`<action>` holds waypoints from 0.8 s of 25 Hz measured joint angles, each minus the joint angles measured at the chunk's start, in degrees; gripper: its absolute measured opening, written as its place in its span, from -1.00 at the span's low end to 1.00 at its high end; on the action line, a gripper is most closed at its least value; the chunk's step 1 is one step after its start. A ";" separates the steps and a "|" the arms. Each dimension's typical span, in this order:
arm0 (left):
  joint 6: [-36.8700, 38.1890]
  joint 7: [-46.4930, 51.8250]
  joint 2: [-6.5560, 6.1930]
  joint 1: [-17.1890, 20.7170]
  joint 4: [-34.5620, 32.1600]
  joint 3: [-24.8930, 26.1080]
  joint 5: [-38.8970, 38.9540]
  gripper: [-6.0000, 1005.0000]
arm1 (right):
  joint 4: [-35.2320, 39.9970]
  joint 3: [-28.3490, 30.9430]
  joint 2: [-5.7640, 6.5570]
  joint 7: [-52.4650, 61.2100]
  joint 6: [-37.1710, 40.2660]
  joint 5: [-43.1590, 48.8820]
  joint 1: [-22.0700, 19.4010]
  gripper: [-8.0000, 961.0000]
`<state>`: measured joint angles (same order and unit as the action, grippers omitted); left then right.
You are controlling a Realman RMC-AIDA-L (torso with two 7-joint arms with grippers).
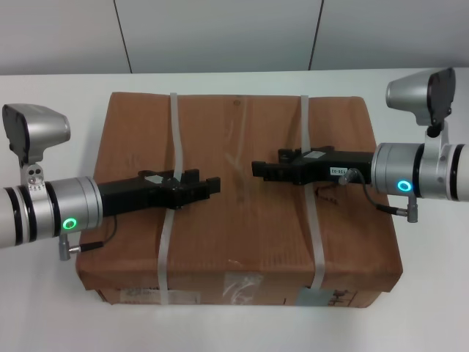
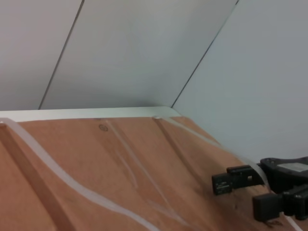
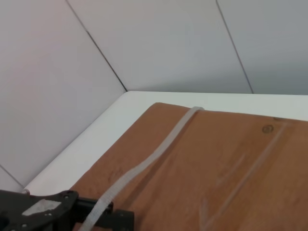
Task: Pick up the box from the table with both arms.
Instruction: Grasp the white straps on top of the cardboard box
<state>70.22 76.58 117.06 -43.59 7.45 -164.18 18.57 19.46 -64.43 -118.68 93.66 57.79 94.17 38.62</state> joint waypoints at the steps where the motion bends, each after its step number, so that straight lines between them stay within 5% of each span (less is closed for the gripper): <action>1: -0.04 0.00 0.01 0.00 0.00 0.00 0.08 0.17 | -0.03 0.00 -0.02 -0.16 -0.01 -0.04 0.12 0.56; 10: 0.28 -0.96 0.01 -0.13 0.02 0.00 0.36 0.16 | -0.39 0.01 -0.12 -3.32 0.01 -0.37 0.16 0.53; 13: 0.34 -1.30 0.01 -0.14 0.02 0.00 0.40 0.15 | -0.47 0.01 -0.18 -4.52 0.11 -0.41 0.03 0.25; 20: 1.60 -1.75 -0.02 -0.21 0.03 0.01 0.42 -0.39 | -0.60 0.13 -0.23 -7.04 0.65 -3.07 -0.85 -0.37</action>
<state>71.82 74.82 117.03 -43.80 7.48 -164.18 18.99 18.86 -64.29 -118.91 86.62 58.44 91.10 37.77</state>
